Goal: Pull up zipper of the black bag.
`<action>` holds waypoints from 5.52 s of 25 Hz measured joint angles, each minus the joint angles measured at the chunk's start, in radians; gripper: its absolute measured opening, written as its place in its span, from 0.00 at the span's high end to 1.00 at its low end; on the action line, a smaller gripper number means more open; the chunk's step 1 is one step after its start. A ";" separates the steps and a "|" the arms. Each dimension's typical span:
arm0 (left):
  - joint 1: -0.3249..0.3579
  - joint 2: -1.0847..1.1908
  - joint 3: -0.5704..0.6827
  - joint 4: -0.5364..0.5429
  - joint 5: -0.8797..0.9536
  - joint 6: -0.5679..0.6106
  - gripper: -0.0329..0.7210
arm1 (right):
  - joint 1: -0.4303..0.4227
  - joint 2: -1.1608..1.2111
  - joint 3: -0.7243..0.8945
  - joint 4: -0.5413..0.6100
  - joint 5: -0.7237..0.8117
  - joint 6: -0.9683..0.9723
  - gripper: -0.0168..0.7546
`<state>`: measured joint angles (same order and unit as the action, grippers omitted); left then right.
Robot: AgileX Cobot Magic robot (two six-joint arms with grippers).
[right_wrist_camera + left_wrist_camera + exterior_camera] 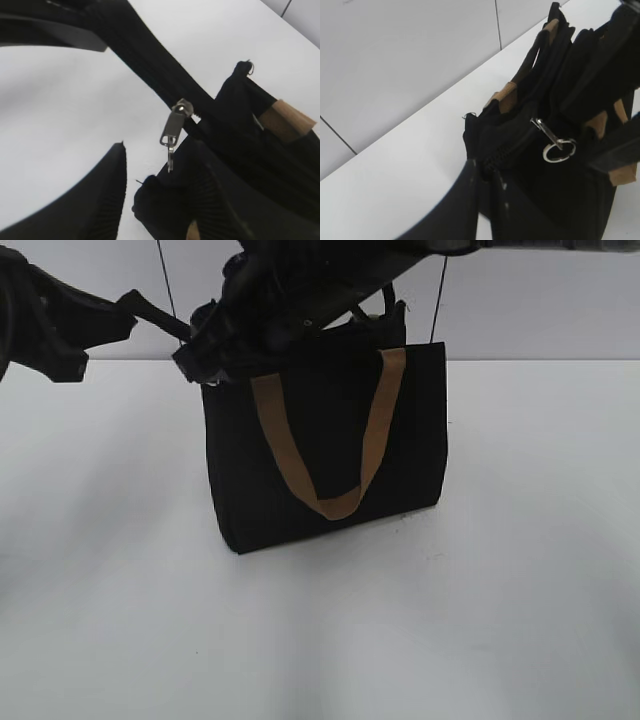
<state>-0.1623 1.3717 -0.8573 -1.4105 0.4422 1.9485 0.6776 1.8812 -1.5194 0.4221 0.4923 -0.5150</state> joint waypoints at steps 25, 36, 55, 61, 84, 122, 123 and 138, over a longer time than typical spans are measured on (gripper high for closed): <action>0.000 0.000 0.000 -0.001 0.002 0.000 0.92 | 0.000 0.061 0.000 -0.005 -0.099 0.025 0.98; 0.000 0.000 0.000 0.050 0.000 0.000 0.92 | -0.004 0.016 0.000 -0.005 -0.078 0.031 0.98; 0.000 0.000 0.083 0.131 -0.078 -0.021 0.92 | -0.156 -0.014 0.000 0.002 0.032 0.111 0.98; -0.001 0.000 0.083 0.208 -0.076 -0.088 0.92 | -0.224 -0.014 0.000 0.013 0.054 0.113 0.98; -0.001 -0.001 0.083 0.321 -0.077 -0.188 0.92 | -0.493 -0.018 0.000 -0.016 0.109 0.057 0.97; 0.109 -0.252 -0.059 1.240 0.585 -1.731 0.36 | -0.751 -0.763 0.527 -0.152 0.510 0.127 0.45; 0.109 -0.290 -0.045 1.240 0.586 -1.731 0.36 | -0.751 -0.809 0.573 -0.149 0.495 0.127 0.45; 0.109 -0.912 0.292 1.207 0.579 -1.731 0.38 | -0.751 -1.379 0.960 -0.137 0.529 0.161 0.45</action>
<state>-0.0535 0.4601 -0.5658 -0.2032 1.0208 0.2178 -0.0729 0.5025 -0.5597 0.2850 1.0210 -0.3541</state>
